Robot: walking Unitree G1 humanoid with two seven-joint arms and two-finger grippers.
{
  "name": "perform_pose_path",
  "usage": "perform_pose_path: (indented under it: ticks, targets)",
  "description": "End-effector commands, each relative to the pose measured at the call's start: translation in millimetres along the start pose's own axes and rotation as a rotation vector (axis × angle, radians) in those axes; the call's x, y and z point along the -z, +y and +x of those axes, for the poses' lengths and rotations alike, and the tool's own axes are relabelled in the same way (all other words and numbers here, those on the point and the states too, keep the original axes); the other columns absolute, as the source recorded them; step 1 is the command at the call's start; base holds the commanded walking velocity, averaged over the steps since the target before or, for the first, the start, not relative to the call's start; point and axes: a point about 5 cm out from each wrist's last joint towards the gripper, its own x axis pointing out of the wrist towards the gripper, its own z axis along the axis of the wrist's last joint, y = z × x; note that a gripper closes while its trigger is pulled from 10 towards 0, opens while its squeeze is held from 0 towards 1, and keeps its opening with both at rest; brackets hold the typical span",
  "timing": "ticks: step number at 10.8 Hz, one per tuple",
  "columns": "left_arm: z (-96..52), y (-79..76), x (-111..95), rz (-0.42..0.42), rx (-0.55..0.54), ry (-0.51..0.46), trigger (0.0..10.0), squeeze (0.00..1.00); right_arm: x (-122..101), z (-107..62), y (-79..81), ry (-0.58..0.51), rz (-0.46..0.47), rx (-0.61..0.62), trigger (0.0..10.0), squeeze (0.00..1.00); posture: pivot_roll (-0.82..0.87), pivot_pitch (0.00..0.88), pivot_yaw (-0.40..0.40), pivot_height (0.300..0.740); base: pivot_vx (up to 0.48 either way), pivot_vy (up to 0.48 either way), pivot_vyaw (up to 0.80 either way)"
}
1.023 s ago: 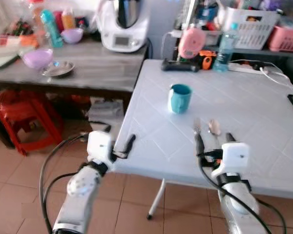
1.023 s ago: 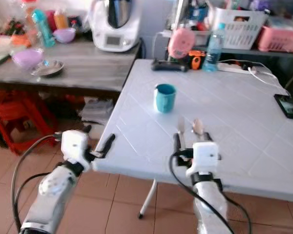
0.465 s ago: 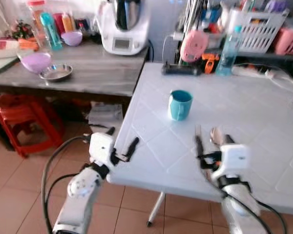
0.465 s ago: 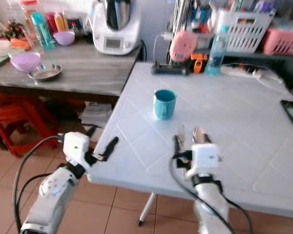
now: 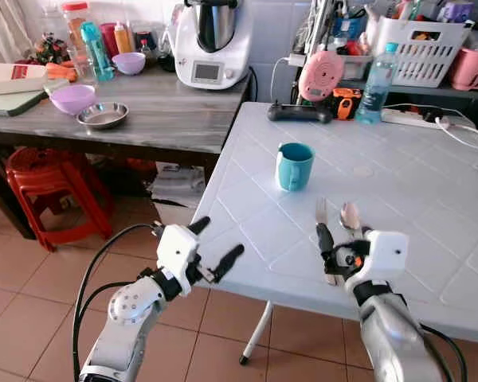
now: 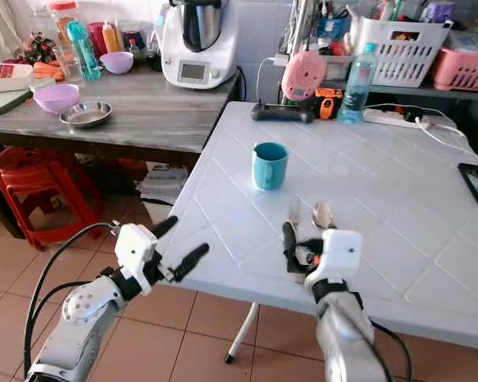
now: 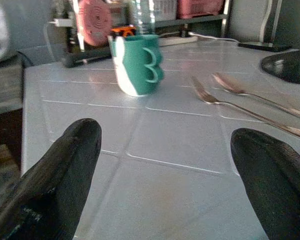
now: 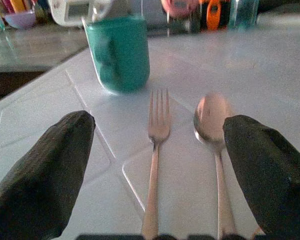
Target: Setting the table
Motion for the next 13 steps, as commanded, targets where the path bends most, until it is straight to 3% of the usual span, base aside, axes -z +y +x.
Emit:
perform_pose_path:
  ticks: [1, 4, 9, 13]
  targets:
    - [-1.0, -0.5, -1, 0.016, 0.022, 0.001, 10.0, 0.00, -2, 5.4, 0.3, 0.022, -0.009, -0.008, 10.0, 0.00, 0.01, 0.004, 0.004, 0.740, 0.000, 0.000, 0.00]
    - [-0.4, -3.0, -2, 0.002, 0.043, -0.012, 10.0, 0.00, -2, 14.2, -7.5, 0.080, -0.026, -0.008, 10.0, 0.00, 0.01, 0.010, -0.002, 0.740, 0.000, 0.000, 0.00]
    - [-6.9, -7.4, -5, -0.007, 0.049, -0.016, 10.0, 0.00, -2, 37.8, -0.2, 0.186, -0.013, -0.033, 10.0, 0.00, 0.03, 0.039, -0.004, 0.740, 0.000, 0.000, 0.00]
    - [-13.4, -5.6, -1, 0.004, 0.065, 0.011, 10.0, 0.00, 7, 37.1, -1.9, 0.238, -0.008, -0.018, 9.7, 0.00, 0.03, 0.069, 0.001, 0.740, 0.000, 0.000, 0.00]
